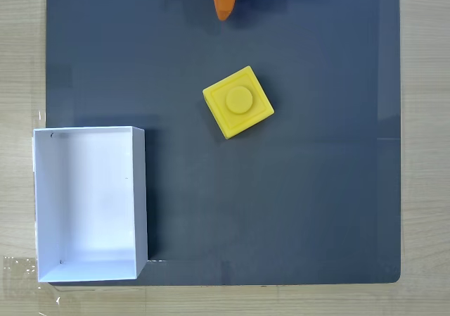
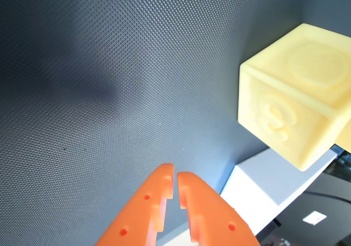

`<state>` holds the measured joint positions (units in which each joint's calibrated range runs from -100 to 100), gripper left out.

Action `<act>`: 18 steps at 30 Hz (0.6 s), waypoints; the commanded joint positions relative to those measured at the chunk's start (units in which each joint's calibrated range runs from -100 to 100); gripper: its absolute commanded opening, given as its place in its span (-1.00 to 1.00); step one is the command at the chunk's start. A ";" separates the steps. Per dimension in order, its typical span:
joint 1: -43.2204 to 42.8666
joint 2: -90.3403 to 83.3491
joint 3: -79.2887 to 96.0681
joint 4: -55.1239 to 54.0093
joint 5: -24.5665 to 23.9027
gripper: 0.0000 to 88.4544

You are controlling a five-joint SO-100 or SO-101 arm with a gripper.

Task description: Grasp a yellow block and put it in the box

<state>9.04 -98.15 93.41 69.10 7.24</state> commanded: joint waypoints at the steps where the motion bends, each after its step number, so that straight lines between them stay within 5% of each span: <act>1: 0.47 -0.92 0.35 -0.78 0.27 -0.98; 18: 0.55 -0.84 0.17 -0.78 0.21 -0.97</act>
<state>9.04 -98.15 93.95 68.76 7.34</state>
